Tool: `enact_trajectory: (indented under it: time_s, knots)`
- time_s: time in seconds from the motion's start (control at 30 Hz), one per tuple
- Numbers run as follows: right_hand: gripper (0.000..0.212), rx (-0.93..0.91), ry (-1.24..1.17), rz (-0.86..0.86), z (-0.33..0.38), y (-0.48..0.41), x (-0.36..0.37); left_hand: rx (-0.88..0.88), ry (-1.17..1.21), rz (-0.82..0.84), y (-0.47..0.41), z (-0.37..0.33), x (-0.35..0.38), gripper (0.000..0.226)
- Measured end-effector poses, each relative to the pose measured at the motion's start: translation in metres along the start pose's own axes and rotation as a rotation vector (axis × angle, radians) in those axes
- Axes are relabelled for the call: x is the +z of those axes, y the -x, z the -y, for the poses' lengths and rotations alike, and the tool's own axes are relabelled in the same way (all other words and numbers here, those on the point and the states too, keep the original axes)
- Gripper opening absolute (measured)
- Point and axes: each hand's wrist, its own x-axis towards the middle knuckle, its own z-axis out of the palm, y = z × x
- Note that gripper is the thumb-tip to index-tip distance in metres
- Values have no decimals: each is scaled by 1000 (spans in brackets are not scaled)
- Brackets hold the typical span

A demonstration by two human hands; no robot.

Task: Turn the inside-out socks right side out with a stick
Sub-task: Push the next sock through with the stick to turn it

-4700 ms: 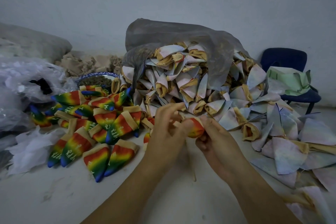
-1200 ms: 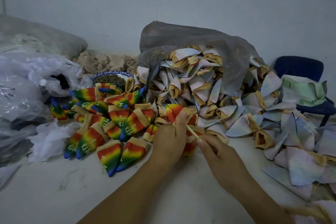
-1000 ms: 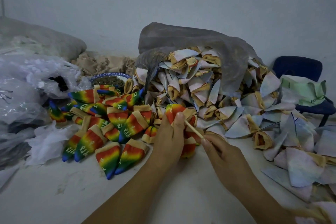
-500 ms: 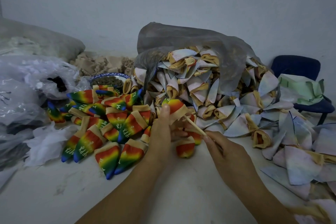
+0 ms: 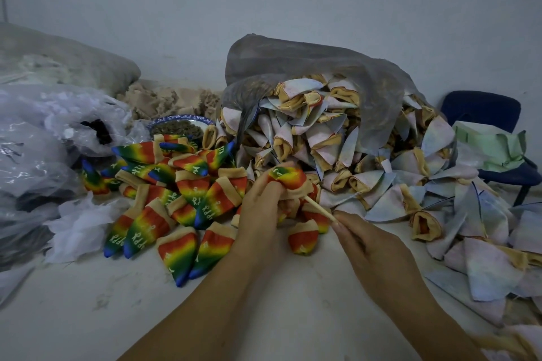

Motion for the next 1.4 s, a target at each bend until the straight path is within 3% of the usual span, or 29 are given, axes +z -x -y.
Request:
enact_trajectory:
  time_s: [0.13, 0.33, 0.5, 0.73, 1.07, 1.2, 1.4]
  knots:
    - [49, 31, -30, -14, -1, -1, -2, 42, -108, 115, 3, -1, -1, 37]
    - [49, 29, -11, -9, -2, 0, -3, 191, -408, 86, 3, 1, -3, 31]
    - [56, 64, -9, -3, -6, -1, 0, 225, -593, 90, 5, 2, -3, 38]
    - [56, 164, -294, -73, 8, -3, 10, 341, -591, 133, 18, 11, 22, 36]
    - [54, 109, -63, -37, -14, -4, -2, 138, -362, -62, 5, 10, 5, 37]
    - [49, 111, -76, -52, -17, -7, -3, 157, -443, 51, 9, 10, 6, 27]
    - [35, 88, -153, -118, -14, -6, -4, 215, -600, 248, 15, 13, 14, 36]
